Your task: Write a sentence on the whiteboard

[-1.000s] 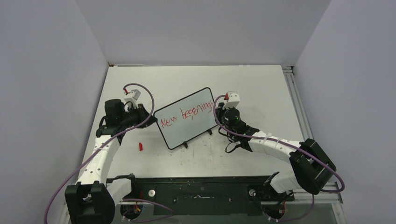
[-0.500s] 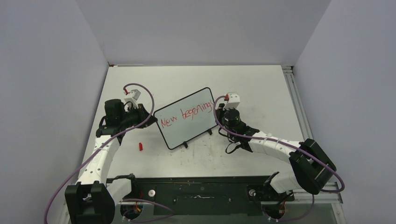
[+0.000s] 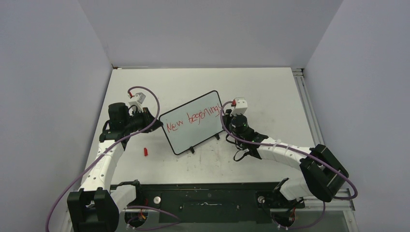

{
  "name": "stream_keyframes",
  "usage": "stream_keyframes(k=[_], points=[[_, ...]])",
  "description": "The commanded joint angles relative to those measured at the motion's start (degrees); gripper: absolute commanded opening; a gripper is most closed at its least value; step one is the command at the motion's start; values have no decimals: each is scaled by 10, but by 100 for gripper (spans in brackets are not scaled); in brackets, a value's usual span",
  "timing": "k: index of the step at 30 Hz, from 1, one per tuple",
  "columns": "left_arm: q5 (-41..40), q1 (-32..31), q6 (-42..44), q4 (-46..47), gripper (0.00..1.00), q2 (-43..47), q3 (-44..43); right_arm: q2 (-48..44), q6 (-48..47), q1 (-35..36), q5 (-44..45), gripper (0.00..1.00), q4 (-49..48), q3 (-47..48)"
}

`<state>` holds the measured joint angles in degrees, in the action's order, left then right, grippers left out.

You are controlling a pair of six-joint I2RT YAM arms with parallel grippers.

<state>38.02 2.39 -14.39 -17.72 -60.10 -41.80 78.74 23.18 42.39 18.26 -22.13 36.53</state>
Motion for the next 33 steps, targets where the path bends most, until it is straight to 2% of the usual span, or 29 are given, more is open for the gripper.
stream_keyframes(k=[1, 20, 27, 33], points=[[3, 1, 2, 16, 0, 9, -6, -17, 5, 12, 3, 5, -8, -3], [2, 0, 2, 15, 0, 9, -6, -47, -8, 19, 34, 5, 13, 1], [0, 0, 2, 14, 0, 8, -6, -94, -10, 20, 33, 5, 31, -6], [0, 0, 2, 13, 0, 9, -6, -144, -17, 36, -9, 5, 33, -19]])
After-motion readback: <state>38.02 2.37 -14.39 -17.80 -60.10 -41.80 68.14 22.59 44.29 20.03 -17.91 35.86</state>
